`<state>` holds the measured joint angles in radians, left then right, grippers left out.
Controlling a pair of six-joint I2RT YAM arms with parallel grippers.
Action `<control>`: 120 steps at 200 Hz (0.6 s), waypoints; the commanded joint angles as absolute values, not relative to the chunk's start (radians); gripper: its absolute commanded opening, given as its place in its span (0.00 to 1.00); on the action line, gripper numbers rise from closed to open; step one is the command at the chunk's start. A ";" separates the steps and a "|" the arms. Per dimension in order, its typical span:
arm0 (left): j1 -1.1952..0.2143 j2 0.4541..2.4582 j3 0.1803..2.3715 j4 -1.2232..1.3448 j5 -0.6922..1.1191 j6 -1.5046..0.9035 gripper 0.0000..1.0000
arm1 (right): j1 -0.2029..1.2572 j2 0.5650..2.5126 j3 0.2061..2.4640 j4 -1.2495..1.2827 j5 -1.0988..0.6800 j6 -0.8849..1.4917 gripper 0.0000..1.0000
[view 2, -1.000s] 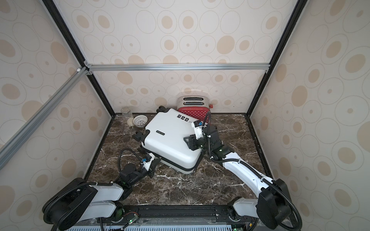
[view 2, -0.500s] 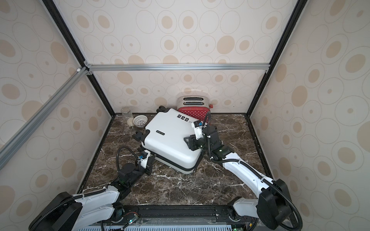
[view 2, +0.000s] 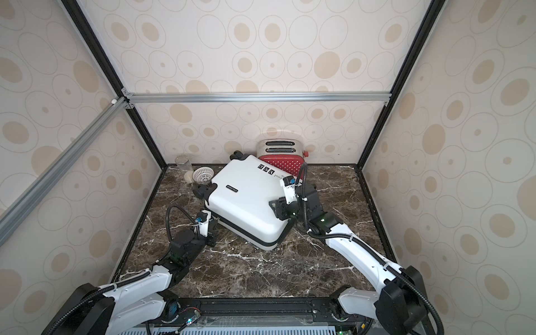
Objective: Open the suitcase zippers
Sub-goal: Adjust the suitcase at the center of the board.
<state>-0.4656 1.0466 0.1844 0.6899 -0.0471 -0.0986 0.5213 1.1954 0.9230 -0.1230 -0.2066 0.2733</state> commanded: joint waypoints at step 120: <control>-0.506 1.057 0.243 0.737 0.103 -0.085 0.00 | 0.748 0.818 0.691 -0.462 -0.041 0.826 0.60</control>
<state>-0.4660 1.0504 0.1974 0.6800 0.0223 -0.0982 0.7403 0.8196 0.6598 -0.4541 -0.1242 0.7849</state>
